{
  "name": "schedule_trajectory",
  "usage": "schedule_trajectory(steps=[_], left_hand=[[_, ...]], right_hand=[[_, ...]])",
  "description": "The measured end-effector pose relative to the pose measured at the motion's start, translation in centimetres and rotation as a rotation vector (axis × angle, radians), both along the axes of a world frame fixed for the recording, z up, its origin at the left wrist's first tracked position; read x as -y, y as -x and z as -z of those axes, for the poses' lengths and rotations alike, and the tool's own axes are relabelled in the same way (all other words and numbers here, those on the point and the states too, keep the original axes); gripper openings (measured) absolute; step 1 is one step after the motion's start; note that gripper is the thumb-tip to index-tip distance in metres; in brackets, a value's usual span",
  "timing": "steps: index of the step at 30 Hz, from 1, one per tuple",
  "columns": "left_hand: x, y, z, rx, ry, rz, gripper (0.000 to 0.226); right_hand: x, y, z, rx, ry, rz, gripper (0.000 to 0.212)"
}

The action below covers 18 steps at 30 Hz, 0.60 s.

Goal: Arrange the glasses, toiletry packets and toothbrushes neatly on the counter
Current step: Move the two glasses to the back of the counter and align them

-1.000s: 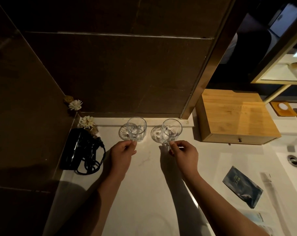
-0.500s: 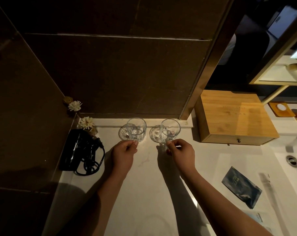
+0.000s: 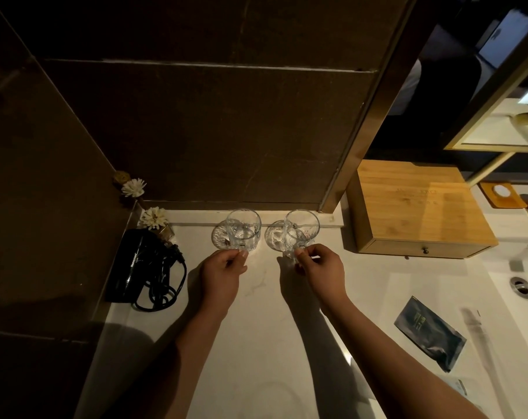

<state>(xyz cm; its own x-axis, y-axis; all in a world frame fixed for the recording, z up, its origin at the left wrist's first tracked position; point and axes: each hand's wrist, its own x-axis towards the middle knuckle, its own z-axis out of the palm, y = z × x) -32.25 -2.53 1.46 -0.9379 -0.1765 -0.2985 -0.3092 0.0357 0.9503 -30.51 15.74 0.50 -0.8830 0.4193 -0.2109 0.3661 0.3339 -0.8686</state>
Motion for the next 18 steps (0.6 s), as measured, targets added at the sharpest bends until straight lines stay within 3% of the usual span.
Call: schedule_trajectory(steps=[7,13,18], left_hand=[[-0.05,-0.18,-0.39,-0.016,0.042,0.033,0.008],[-0.11,-0.20,-0.36,-0.043,0.109,0.046,0.027],[-0.32,-0.34,-0.49,-0.034,0.130,0.036,0.020]], right_hand=[[0.10,-0.05,-0.14,0.003,0.024,0.005,0.025],[-0.03,-0.30,-0.44,-0.011,0.068,0.008,0.021],[0.08,-0.12,-0.37,-0.002,0.052,-0.001,0.020]])
